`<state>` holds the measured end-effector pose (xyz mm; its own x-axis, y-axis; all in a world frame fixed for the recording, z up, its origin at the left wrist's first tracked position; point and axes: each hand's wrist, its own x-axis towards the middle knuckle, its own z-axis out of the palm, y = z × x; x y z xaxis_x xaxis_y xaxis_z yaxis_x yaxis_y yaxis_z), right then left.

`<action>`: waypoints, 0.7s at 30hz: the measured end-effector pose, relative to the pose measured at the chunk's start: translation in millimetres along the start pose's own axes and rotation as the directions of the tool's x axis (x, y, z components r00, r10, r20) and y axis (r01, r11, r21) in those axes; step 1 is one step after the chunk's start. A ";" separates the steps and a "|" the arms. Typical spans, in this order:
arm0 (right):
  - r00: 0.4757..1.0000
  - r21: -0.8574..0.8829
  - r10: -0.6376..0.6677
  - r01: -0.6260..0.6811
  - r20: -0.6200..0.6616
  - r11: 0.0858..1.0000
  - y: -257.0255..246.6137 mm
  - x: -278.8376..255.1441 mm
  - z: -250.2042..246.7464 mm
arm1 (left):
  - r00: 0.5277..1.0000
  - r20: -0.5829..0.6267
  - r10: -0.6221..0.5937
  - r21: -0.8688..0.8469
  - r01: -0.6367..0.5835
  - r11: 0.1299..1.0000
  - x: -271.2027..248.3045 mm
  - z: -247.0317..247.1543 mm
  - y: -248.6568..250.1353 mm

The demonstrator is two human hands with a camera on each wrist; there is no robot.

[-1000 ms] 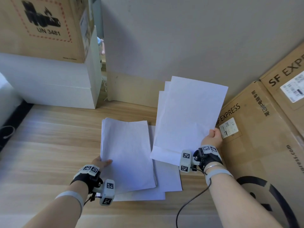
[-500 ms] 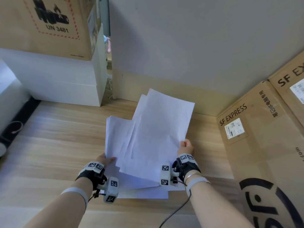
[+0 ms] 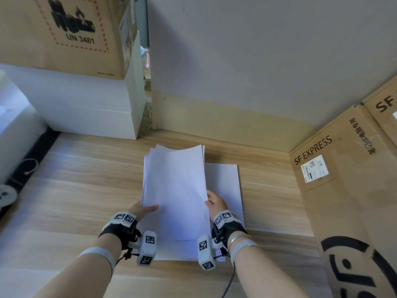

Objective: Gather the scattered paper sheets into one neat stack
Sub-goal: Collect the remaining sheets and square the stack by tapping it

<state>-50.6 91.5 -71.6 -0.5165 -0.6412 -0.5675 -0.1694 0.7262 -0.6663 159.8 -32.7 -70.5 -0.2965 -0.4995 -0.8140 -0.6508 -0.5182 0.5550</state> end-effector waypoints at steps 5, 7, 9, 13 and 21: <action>0.962 -0.171 0.155 -0.195 -0.224 0.966 14.6 4.7 -23.3 | 0.979 -0.202 0.026 0.008 -0.025 1.000 -3.5 -0.3 -5.3; 0.886 -0.101 0.321 -0.373 -0.335 0.922 23.8 -0.2 -30.1 | 0.967 -0.249 0.046 -0.044 -0.059 0.997 -5.9 -3.2 -8.3; 0.845 -0.029 0.389 -0.428 -0.368 0.903 28.4 -5.5 -31.0 | 0.961 -0.272 0.042 -0.083 -0.067 0.994 -6.7 -8.2 -11.9; 0.871 0.054 0.386 -0.389 -0.303 0.920 18.4 -14.4 -26.3 | 0.973 -0.230 -0.011 -0.066 -0.004 0.998 -5.1 -11.6 -15.9; 0.927 0.001 0.371 -0.371 -0.056 0.929 6.9 -16.6 -11.8 | 0.982 -0.186 -0.038 -0.045 0.030 0.999 -5.1 -10.8 -16.2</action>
<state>-53.1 110.1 -61.0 -0.5885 -0.3114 -0.7462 0.0352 0.9121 -0.4085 179.4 -29.2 -73.4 -0.1366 -0.6001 -0.7882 -0.6270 -0.5636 0.5378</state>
